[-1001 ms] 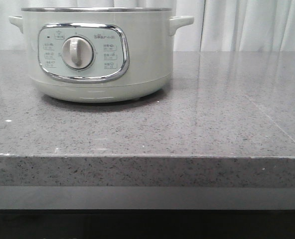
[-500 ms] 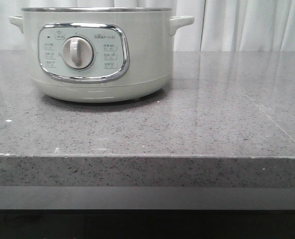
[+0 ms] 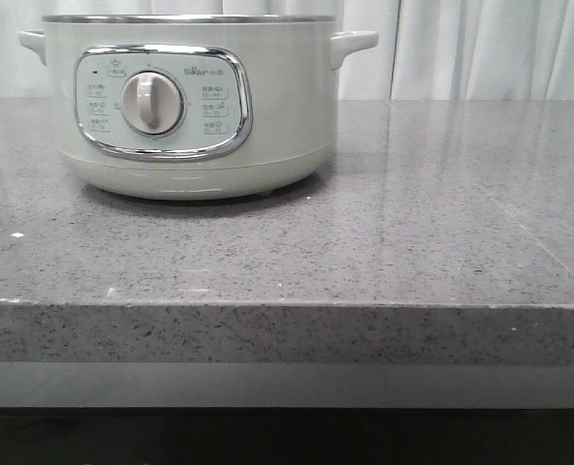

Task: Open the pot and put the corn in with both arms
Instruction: 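Lower the glass lid back onto the pot with the left gripper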

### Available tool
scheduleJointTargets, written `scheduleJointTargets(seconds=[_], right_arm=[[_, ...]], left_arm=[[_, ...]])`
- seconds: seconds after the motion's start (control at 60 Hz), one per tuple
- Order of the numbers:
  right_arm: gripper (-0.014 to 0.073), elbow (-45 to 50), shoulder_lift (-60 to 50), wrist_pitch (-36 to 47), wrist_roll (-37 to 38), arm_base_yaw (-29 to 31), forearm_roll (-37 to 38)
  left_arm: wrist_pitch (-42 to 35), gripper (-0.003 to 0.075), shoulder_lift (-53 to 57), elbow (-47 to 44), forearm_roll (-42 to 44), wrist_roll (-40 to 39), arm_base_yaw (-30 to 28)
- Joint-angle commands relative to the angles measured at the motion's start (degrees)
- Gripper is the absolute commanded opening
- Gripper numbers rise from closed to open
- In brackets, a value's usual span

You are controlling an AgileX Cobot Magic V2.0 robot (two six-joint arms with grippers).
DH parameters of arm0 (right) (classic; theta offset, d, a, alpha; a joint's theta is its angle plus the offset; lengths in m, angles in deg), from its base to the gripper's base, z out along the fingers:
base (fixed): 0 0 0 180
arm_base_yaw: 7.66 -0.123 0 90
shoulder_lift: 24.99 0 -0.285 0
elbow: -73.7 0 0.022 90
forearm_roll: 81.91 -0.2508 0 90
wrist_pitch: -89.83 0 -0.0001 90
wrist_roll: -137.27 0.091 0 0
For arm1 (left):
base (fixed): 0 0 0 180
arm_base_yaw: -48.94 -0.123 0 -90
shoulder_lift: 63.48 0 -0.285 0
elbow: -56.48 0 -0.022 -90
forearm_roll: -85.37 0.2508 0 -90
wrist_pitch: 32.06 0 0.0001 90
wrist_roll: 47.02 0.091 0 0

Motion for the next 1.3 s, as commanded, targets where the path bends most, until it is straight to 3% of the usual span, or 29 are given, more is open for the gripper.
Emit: scheduleJointTargets(seconds=[0.0, 0.35, 0.851, 1.284], right_arm=[[0.0612, -1.47, -0.41, 4.74, -0.42, 0.29, 0.37], [0.0612, -1.47, -0.41, 4.74, -0.42, 0.29, 0.37], [0.0612, -1.47, -0.41, 4.74, -0.42, 0.29, 0.37], [0.0612, -1.47, -0.41, 4.74, -0.42, 0.29, 0.37]], left_arm=[[-10.08, 0.0221, -2.37, 4.18, -0.79, 0.0, 4.16], [-10.08, 0.0221, -19.18, 17.35, -0.79, 0.0, 14.55], [-4.57, 0.0221, -39.01, 36.51, 3.07, 0.0, 14.28], [-6.1, 0.0221, -46.7, 38.88, 3.07, 0.0, 12.75]])
